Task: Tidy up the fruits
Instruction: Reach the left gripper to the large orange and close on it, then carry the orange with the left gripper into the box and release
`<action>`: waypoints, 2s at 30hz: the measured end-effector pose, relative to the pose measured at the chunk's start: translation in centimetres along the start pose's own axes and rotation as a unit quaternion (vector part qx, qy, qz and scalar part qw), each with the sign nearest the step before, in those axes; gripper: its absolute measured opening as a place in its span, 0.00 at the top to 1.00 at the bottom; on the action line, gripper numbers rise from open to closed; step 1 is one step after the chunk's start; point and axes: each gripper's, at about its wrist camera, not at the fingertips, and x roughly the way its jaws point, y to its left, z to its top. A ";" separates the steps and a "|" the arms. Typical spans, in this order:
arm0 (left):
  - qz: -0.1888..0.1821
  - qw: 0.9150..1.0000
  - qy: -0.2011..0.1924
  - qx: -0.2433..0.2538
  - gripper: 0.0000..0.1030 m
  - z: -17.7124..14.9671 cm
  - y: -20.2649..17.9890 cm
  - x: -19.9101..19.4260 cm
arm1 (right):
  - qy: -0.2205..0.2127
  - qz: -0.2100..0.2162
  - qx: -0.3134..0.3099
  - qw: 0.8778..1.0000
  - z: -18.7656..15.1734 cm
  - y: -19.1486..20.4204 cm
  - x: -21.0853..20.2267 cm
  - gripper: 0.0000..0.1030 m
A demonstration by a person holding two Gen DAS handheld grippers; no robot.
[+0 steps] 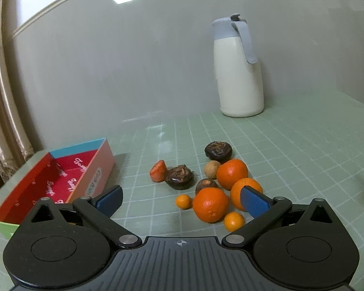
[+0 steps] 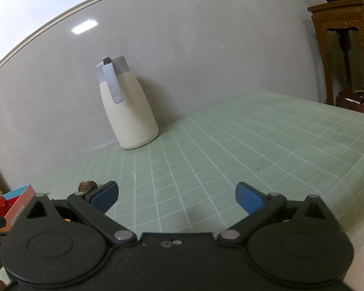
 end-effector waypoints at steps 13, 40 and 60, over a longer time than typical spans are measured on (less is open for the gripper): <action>-0.041 0.998 0.037 -0.038 0.37 -0.5 0.4 2.6 | 0.008 0.011 -0.010 1.000 -0.1 0.7 0.7 0.00; -0.071 0.994 0.041 -0.069 0.63 -1.0 0.6 3.1 | 0.012 0.020 -0.016 1.000 -0.2 1.2 0.9 0.00; -0.007 0.998 0.004 -0.070 0.63 -0.5 5.7 0.1 | 0.041 0.041 -0.058 0.997 -1.5 5.2 1.9 0.00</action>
